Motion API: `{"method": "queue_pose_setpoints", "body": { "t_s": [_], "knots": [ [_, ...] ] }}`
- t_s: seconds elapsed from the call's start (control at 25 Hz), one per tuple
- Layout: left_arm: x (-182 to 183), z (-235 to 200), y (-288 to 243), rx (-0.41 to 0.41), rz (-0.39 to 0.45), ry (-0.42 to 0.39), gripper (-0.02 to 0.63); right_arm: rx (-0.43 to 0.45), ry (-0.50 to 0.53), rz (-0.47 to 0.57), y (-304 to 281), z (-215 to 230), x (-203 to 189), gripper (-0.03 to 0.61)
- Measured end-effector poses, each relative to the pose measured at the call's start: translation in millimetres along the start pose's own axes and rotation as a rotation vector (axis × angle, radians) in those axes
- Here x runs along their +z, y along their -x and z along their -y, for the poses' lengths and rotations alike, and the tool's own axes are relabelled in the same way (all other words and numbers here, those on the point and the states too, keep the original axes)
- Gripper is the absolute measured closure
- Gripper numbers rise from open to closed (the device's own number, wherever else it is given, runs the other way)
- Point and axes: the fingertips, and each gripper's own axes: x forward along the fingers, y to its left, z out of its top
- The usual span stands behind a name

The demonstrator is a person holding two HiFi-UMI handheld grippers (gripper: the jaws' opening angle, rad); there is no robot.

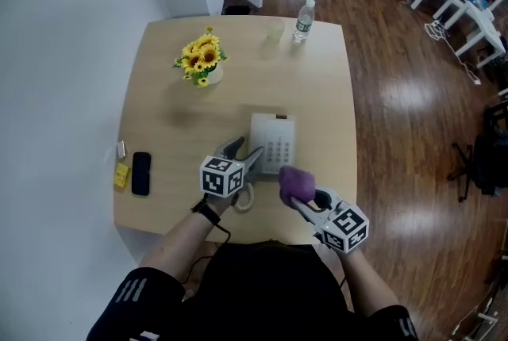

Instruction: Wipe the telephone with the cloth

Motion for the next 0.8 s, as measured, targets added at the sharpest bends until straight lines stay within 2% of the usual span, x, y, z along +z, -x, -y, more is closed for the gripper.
{"method": "queue_pose_setpoints", "body": {
  "t_s": [0.12, 0.2, 0.28, 0.4, 0.56, 0.8],
  "knots": [
    [2, 35, 39, -0.150, 0.000, -0.084, 0.344, 0.018, -0.039, 0.036, -5, -10, 8, 0.443],
    [0, 54, 63, -0.223, -0.003, -0.173, 0.353, 0.029, -0.084, 0.068, -8, -17, 13, 0.443],
    [-3, 64, 83, -0.274, -0.012, -0.229, 0.359, 0.025, -0.125, 0.083, -12, -23, 14, 0.443],
    [-5, 69, 104, -0.288, -0.005, -0.246, 0.359, 0.008, -0.138, 0.058, -17, -32, 6, 0.443],
    [-15, 81, 125, -0.293, 0.003, -0.195, 0.359, 0.023, -0.103, 0.030, -8, -52, -5, 0.444],
    [-37, 107, 153, -0.222, 0.047, -0.146, 0.355, 0.071, -0.041, 0.020, 27, -82, -21, 0.445]
  ]
}}
